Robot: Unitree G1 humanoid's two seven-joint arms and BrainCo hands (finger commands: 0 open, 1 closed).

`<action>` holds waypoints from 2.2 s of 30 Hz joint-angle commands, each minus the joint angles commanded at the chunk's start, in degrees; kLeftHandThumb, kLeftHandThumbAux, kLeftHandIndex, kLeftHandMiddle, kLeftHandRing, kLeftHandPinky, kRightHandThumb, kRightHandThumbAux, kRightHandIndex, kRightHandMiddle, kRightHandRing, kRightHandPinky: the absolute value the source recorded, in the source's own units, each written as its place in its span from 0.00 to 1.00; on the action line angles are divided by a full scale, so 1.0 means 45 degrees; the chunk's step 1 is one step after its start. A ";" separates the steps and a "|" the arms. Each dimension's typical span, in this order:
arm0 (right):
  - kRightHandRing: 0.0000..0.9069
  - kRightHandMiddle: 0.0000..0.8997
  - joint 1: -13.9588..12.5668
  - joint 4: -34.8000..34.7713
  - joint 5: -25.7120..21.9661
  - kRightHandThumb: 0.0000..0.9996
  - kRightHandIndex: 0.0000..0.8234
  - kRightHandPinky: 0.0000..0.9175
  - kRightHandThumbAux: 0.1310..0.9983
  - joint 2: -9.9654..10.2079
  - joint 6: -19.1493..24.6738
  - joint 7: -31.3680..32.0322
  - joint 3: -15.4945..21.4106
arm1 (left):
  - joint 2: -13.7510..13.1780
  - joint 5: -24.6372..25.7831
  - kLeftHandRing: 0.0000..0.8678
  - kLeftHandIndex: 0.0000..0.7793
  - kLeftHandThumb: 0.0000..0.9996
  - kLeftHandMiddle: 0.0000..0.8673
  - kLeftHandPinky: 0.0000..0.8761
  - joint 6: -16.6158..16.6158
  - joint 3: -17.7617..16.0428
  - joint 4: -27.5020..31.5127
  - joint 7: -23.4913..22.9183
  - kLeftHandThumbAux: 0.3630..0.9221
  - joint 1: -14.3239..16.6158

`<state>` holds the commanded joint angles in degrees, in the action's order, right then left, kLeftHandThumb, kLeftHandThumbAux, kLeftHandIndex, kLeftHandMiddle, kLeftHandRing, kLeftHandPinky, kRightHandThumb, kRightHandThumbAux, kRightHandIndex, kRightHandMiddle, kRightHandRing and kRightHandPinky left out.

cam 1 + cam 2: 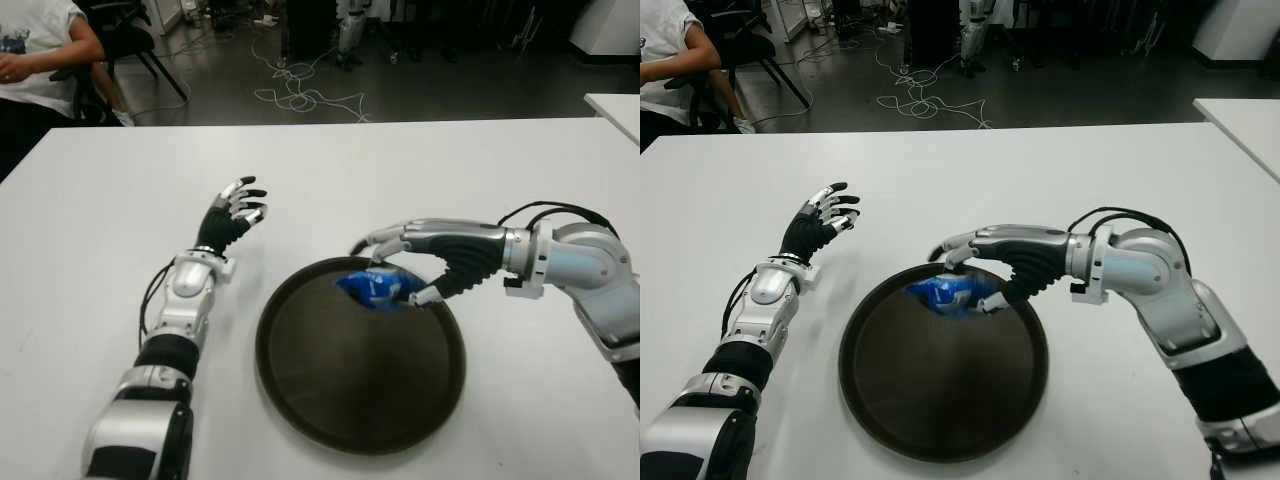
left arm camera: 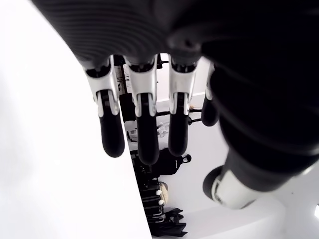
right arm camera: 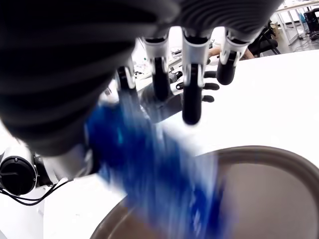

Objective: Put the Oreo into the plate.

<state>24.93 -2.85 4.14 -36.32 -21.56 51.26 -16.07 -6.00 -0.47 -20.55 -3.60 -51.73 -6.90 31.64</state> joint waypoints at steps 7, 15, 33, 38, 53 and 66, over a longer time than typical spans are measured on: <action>0.00 0.02 0.0195 0.0380 -0.0412 0.00 0.00 0.01 0.59 0.0192 -0.0166 0.0356 -0.0015 | -0.0015 -0.0116 0.34 0.22 0.33 0.32 0.37 0.0013 0.0074 0.0108 0.0147 0.71 -0.0062; 0.00 0.02 0.0212 0.0511 -0.0315 0.00 0.00 0.01 0.59 0.0322 -0.0119 0.0371 0.0009 | -0.0016 -0.0040 0.33 0.23 0.36 0.32 0.37 -0.0004 0.0033 0.0053 -0.0015 0.72 -0.0046; 0.03 0.06 0.0235 0.0893 -0.0382 0.00 0.01 0.05 0.58 0.0544 -0.0573 0.0181 0.0258 | 0.0001 -0.0089 0.34 0.23 0.40 0.33 0.38 0.0019 0.0033 0.0040 0.0061 0.71 -0.0014; 0.05 0.06 0.0504 0.1349 -0.0303 0.00 0.02 0.06 0.59 0.0440 -0.0615 0.0069 0.0535 | 0.0043 -0.0012 0.34 0.23 0.39 0.33 0.38 0.0035 -0.0009 0.0082 0.0042 0.72 -0.0035; 0.21 0.20 0.3241 1.1606 -0.0050 0.00 0.14 0.26 0.60 0.2757 -0.2430 -0.4871 0.2049 | 0.0040 -0.0167 0.34 0.22 0.34 0.33 0.38 0.0137 0.0048 0.0047 0.0178 0.71 0.0002; 0.39 0.34 0.4421 1.6391 -0.2345 0.00 0.24 0.47 0.75 0.4961 0.2107 -1.0138 0.5095 | 0.0064 -0.0235 0.34 0.22 0.34 0.33 0.37 -0.0064 0.0047 -0.0163 0.0318 0.65 0.0101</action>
<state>44.83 70.91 -6.41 -14.00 -12.07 5.64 6.86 -5.71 -1.52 -20.84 -3.39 -52.46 -5.47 32.09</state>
